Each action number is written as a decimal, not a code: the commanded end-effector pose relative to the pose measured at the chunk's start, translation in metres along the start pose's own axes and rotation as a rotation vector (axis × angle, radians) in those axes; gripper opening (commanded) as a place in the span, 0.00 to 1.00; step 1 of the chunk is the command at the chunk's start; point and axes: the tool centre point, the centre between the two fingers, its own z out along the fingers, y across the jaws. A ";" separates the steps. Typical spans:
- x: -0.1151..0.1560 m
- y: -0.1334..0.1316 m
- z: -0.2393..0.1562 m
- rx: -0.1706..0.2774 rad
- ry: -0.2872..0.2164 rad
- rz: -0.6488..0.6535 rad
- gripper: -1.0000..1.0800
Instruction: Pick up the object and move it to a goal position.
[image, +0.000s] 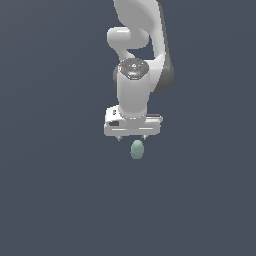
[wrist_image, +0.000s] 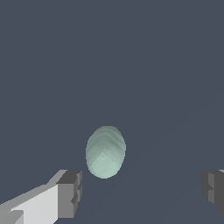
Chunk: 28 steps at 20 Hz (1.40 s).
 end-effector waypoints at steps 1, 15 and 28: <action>0.000 0.000 0.000 0.000 0.000 0.000 0.96; 0.016 -0.005 -0.010 -0.009 0.035 -0.012 0.96; 0.010 -0.011 -0.001 -0.005 0.027 0.129 0.96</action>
